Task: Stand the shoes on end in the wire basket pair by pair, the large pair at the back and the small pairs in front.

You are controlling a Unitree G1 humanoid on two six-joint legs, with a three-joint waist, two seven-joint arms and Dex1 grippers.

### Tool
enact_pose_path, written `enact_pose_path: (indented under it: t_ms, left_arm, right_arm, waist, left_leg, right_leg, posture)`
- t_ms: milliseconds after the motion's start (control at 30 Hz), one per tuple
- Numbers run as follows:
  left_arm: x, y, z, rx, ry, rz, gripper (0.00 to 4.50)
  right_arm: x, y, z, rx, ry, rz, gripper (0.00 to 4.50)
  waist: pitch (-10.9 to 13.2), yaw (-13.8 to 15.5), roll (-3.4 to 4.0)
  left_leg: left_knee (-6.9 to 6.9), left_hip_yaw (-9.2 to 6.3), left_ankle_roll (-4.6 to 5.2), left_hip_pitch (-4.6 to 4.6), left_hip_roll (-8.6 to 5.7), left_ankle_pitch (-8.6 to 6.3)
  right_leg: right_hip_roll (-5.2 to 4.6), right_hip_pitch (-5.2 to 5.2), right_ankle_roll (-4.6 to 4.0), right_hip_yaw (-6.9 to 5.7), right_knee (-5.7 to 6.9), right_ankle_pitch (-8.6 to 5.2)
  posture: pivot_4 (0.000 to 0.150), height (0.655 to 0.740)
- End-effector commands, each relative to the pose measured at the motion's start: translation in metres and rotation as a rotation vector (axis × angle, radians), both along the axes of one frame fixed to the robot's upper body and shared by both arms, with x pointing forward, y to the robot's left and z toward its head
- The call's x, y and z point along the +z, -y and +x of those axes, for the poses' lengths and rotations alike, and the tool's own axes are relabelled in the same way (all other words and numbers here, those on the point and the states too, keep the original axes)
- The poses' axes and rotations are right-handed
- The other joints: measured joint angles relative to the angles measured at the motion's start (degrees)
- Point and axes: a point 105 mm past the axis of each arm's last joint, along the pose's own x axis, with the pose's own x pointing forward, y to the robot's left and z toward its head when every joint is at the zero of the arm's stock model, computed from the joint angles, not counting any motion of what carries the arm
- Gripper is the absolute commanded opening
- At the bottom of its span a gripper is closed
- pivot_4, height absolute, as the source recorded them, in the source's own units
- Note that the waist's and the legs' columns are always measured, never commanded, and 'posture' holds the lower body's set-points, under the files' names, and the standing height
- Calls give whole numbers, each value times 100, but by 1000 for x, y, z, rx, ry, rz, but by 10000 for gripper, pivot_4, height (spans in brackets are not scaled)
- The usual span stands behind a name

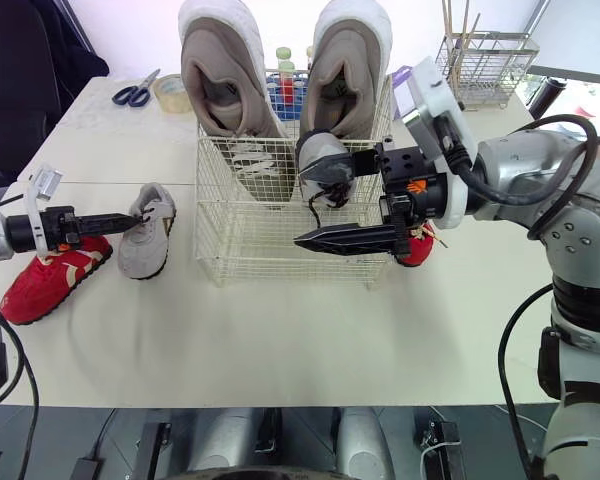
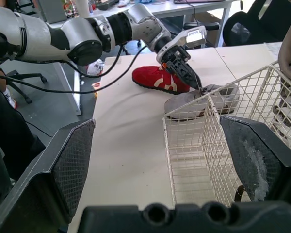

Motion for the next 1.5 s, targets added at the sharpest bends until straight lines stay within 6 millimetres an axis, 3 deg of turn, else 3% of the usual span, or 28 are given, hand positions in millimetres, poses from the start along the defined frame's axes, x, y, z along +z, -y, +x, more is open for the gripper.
enact_pose_path:
  t_ms: [33, 167, 300, 500, 667, 767, 933, 1000, 1167, 1267, 1367, 1500]
  left_arm:
    - [-3, -10, 6, 56, -8, 58, 39095]
    - [-3, -16, 13, 86, 5, 111, 39095]
    - [-16, -18, 19, 101, -21, 208, 39095]
    - [-35, -4, 28, 69, -46, 272, 39095]
    - [-49, 3, 26, 28, -83, 287, 39095]
    - [-55, 3, 23, 18, -103, 297, 30836]
    - [-57, 2, 21, 20, -106, 291, 7724]
    - [-51, 1, 24, 41, -85, 267, 358]
    - [-28, -5, 30, 105, -16, 211, 358]
    - [17, -19, 36, 185, 119, 153, 358]
    - [55, -29, 28, 199, 208, 63, 358]
    - [68, -38, 17, 192, 231, 43, 358]
  right_arm:
    - [10, 0, -2, 3, 53, 17, 45000]
    - [13, 2, -8, 8, 46, 11, 45000]
    - [15, 15, -22, 4, 21, -46, 45000]
    - [14, 26, -40, -42, 1, -176, 45000]
    - [14, 27, -47, -64, 28, -225, 45000]
    - [14, 29, -45, -84, 33, -226, 45000]
    - [11, 30, -39, -99, 36, -216, 45000]
    - [11, 30, -36, -96, 39, -207, 45000]
    - [11, 30, -32, -95, 44, -200, 45000]
    - [10, 31, -29, -98, 48, -187, 45000]
    - [9, 30, -27, -95, 45, -164, 45000]
    - [6, 28, -24, -87, 45, -146, 45000]
  waist:
    - [0, 2, 0]
    - [0, 8, 0]
    - [0, 12, 0]
    - [-6, 9, 10]
    - [-41, 12, 65]
    - [-46, 26, 72]
    - [-48, 19, 72]
    - [-48, 12, 72]
    - [-47, 12, 71]
    - [-40, 8, 57]
    - [-21, -5, 7]
    - [-20, -1, -1]
  left_leg:
    - [4, 0, 0, 0, 0, 0]
    - [6, 1, 1, 0, -1, 0]
    - [6, 6, 5, -1, -4, -3]
    - [8, 11, 7, 15, -3, -4]
    - [8, 13, 10, 22, -3, -6]
    - [8, 14, 15, 23, -4, -9]
    - [10, 15, 15, 24, -5, -10]
    - [9, 15, 17, 24, -5, -11]
    - [9, 17, 18, 23, -5, -12]
    - [10, 17, 18, 17, -4, -12]
    - [14, 18, 13, -14, -4, -8]
    - [13, 26, 11, -27, -5, -8]
  right_leg:
    - [1, 0, 0, -1, 3, 0]
    - [8, 0, 0, -2, 6, 0]
    - [5, -6, 0, -2, 33, 0]
    - [-15, -2, 0, -3, 35, 0]
    - [-21, 1, 0, 0, 36, 0]
    - [-24, 3, 0, 5, 36, 0]
    - [-27, 6, 0, 7, 33, 0]
    - [-27, 6, 0, 8, 31, 0]
    - [-27, 4, 0, 8, 29, 0]
    - [-26, 1, 0, 8, 29, 0]
    - [-24, -34, 0, 7, 40, 0]
    - [-22, -50, 1, -2, 53, 0]
  posture:
    - [1500, 7400]
    - [1500, 7400]
    - [1500, 7400]
    - [1500, 7400]
    - [1500, 7400]
    - [1500, 7400]
    - [1500, 7400]
    - [1500, 7400]
    - [1500, 7400]
    - [1500, 7400]
    - [1500, 7400]
    - [1500, 7400]
